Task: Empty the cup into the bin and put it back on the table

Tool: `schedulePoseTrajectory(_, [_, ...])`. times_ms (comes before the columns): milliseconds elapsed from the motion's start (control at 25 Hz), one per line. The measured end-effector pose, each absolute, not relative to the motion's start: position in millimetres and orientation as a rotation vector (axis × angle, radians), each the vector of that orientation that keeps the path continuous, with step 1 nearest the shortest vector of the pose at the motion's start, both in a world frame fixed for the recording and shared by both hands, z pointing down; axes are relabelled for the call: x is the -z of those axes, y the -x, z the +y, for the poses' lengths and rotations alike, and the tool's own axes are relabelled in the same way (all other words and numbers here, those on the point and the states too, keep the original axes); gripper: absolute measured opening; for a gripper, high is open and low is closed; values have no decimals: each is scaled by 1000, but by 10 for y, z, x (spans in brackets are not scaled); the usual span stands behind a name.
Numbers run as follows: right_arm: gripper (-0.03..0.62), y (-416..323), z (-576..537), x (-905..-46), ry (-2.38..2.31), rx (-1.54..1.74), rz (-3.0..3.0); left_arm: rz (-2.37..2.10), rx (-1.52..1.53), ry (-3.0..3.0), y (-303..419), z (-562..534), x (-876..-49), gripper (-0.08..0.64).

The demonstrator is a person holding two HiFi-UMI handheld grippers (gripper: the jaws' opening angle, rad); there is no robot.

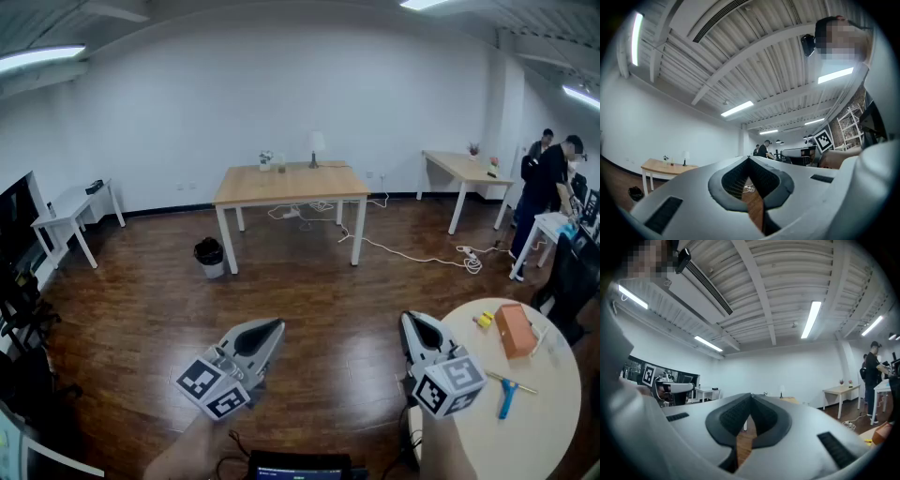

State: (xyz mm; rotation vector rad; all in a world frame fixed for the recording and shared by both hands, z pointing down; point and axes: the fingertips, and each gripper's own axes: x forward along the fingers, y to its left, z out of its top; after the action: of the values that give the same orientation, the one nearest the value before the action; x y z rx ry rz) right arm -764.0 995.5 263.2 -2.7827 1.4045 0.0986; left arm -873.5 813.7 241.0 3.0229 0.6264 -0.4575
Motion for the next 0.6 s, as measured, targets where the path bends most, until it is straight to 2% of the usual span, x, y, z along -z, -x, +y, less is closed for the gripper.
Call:
schedulePoseTrajectory(200, [0,7507,10088,-2690,2796,-79,1417,665,449,-3033,8647,8344,-2473,0])
schedulePoseTrajectory(600, [0,7083,9763,-2718,2810,-65,1401,642,452,-3006,8190,7965,-2506,0])
